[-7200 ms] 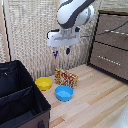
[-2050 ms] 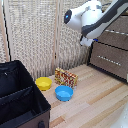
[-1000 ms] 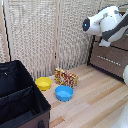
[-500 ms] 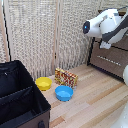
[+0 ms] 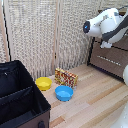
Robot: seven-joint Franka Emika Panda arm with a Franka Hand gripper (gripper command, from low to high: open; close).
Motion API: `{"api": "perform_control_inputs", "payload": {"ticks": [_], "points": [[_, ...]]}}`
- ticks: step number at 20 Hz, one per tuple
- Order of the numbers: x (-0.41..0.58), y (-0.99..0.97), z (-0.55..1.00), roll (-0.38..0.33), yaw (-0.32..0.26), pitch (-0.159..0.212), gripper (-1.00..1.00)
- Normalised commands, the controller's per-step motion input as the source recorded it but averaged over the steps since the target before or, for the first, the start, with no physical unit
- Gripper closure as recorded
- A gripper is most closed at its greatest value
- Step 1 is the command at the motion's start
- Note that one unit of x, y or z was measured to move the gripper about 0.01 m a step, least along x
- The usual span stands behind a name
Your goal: Locate and clasp the grip of the topmost drawer. Steadily and circumspectly yank the drawer open. Discover and seize the nutrition bar using your clamp. Deposit the nutrition bar in the accessible drawer. Unclench the nutrition bar.
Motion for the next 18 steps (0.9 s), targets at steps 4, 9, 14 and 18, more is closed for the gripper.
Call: {"api": "perform_control_inputs", "payload": {"ticks": [4, 9, 14, 18], "points": [[0.002, 0.63, 0.11, 0.167, -0.068, 0.000, 1.00], [0.034, 0.78, 0.00, 0.130, -0.079, 0.000, 1.00], [0.035, 0.84, -0.02, 0.083, -0.071, 0.000, 1.00], [0.009, 0.88, -0.08, 0.053, -0.063, 0.000, 1.00]]}}
